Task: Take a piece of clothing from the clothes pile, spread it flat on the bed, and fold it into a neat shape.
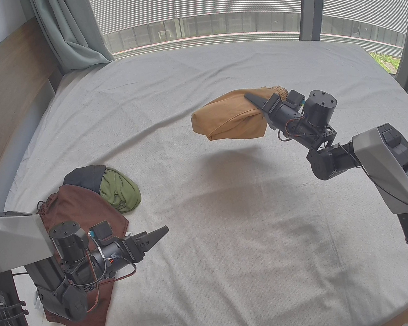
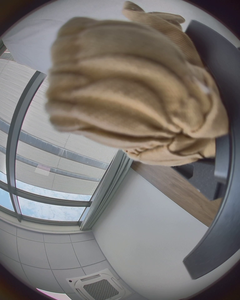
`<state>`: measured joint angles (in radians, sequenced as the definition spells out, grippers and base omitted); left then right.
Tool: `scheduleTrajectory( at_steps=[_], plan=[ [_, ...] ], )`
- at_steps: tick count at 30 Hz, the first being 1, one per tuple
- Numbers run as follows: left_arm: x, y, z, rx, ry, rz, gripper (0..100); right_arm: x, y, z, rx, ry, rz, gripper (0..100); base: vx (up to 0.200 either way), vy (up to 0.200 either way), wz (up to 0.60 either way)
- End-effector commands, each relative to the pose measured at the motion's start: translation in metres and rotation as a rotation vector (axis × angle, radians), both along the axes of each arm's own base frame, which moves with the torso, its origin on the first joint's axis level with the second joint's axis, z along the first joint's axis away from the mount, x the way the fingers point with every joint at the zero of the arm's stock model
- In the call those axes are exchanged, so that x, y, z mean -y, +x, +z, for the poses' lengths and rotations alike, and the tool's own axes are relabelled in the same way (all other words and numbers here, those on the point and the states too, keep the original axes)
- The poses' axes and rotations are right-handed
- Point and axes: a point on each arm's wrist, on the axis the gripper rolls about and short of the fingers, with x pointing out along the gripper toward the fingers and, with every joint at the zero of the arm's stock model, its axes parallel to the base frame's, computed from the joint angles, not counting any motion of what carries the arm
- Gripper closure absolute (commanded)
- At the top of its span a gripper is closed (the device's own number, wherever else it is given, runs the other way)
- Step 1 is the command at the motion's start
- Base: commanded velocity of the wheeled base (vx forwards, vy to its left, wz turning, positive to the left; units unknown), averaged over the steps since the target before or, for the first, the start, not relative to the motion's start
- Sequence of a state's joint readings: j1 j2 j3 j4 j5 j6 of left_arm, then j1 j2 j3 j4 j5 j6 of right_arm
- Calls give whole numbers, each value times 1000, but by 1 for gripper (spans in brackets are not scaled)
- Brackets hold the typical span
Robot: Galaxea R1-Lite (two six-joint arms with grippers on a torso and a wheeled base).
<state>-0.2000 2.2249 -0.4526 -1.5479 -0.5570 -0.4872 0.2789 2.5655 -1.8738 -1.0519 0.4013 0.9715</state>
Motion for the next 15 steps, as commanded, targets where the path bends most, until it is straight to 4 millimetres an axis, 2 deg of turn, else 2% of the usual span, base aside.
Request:
scheduleTrajectory(
  at_steps=[1,4,6,7,13,15],
  plan=[
    [0,0,-1,-1,0,-1,0,3,3,2,15,4,-7,100,0,0,0],
    [0,0,-1,-3,0,-1,0,5,4,1,16,3,-12,100,0,0,0],
    [0,0,-1,-4,0,-1,0,5,7,-9,-1,-2,-12,100,0,0,0],
    [0,0,-1,-3,0,-1,0,4,11,-27,-30,-14,-13,100,0,0,0],
    [-1,-2,-1,-9,1,-1,0,-1,18,-84,-95,-94,-26,100,0,0,0],
    [-1,-2,-1,-9,1,1,0,-3,17,-87,-105,-100,-22,100,0,0,0]
  ],
)
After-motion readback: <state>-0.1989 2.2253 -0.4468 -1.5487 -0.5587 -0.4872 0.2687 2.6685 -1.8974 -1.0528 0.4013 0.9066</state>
